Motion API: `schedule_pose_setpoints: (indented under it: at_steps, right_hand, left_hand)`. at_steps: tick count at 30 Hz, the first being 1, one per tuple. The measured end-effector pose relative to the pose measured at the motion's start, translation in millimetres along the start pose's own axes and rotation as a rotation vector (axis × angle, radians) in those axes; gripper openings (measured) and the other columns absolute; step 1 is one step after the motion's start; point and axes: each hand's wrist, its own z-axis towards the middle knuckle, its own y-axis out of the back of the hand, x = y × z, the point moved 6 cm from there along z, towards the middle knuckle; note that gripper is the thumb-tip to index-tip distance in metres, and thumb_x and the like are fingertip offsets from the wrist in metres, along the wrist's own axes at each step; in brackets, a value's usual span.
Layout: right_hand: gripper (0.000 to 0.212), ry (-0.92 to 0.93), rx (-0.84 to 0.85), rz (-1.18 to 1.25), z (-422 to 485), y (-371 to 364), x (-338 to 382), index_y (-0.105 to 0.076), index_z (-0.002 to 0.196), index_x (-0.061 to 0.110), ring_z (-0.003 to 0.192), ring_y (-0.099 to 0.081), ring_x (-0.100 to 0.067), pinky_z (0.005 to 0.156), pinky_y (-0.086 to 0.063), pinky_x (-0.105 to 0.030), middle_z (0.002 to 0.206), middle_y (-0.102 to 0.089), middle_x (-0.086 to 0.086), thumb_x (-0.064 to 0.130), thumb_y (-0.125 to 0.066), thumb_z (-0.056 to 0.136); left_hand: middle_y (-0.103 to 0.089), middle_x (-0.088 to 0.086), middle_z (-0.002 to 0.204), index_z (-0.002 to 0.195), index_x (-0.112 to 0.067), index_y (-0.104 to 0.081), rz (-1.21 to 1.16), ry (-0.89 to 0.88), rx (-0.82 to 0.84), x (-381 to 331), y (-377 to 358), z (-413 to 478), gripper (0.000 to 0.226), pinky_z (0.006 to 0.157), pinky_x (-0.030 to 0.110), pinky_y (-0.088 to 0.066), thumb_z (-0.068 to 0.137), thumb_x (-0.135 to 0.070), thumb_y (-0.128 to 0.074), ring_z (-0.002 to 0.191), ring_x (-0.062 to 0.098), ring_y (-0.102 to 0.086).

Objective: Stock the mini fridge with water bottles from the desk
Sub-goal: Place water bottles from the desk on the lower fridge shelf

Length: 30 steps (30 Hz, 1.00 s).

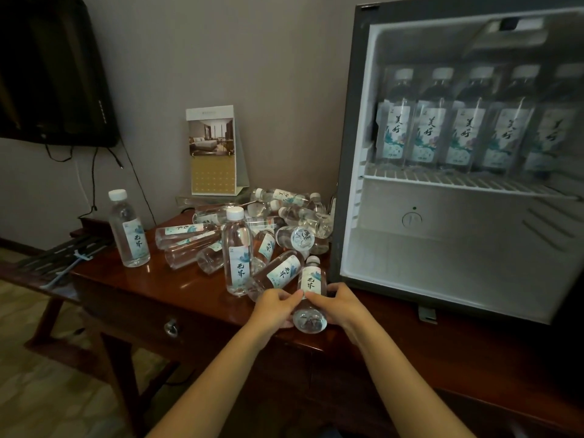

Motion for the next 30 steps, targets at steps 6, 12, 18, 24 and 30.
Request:
schedule_pose_setpoints:
  at_steps: [6,12,18,24,30]
  right_hand:
    - [0.060,0.026,0.002,0.019,-8,2,-4,-0.041,0.127,0.010,0.083,-0.063,-0.014,0.057,-0.050,-0.019,0.115,-0.061,-0.011,0.031,-0.072,0.080]
    - [0.055,0.046,0.014,0.005,-19,3,-8,-0.042,0.125,0.011,0.081,-0.064,-0.014,0.055,-0.049,-0.018,0.116,-0.061,-0.011,0.031,-0.070,0.082]
    - [0.053,0.071,0.025,-0.022,-28,4,-6,-0.043,0.123,0.012,0.085,-0.062,-0.013,0.056,-0.047,-0.017,0.107,-0.060,-0.005,0.032,-0.071,0.082]
    - [0.056,0.083,0.056,0.033,-41,4,-12,-0.040,0.128,0.011,0.090,-0.064,-0.016,0.061,-0.051,-0.018,0.120,-0.059,-0.011,0.027,-0.069,0.083]
    - [0.071,0.267,0.158,0.088,-58,15,-20,-0.029,0.140,0.026,0.097,-0.064,-0.014,0.069,-0.055,-0.021,0.115,-0.061,-0.006,0.013,-0.069,0.083]
  left_hand:
    - [-0.069,0.008,0.101,0.107,-0.003,-0.061,-0.055,0.058,0.135,8,-13,-5,0.037,0.077,0.017,-0.053,0.094,-0.036,-0.050,0.090,0.013,-0.066]
    - [-0.069,0.005,0.106,0.113,-0.005,-0.060,0.025,0.038,0.182,13,-15,-10,0.048,0.097,0.031,-0.046,0.092,-0.046,-0.049,0.100,0.014,-0.064]
    - [-0.071,0.005,0.105,0.109,-0.007,-0.064,0.030,0.000,0.186,14,-14,-18,0.046,0.099,0.032,-0.045,0.091,-0.046,-0.050,0.101,0.014,-0.064]
    - [-0.068,0.005,0.106,0.112,-0.006,-0.060,0.031,-0.027,0.148,12,-18,-29,0.040,0.094,0.029,-0.046,0.094,-0.040,-0.049,0.100,0.013,-0.063]
    - [-0.062,0.004,0.114,0.119,-0.013,-0.049,-0.075,-0.146,0.162,3,-30,-53,0.027,0.082,0.026,-0.051,0.094,-0.025,-0.051,0.099,0.013,-0.062]
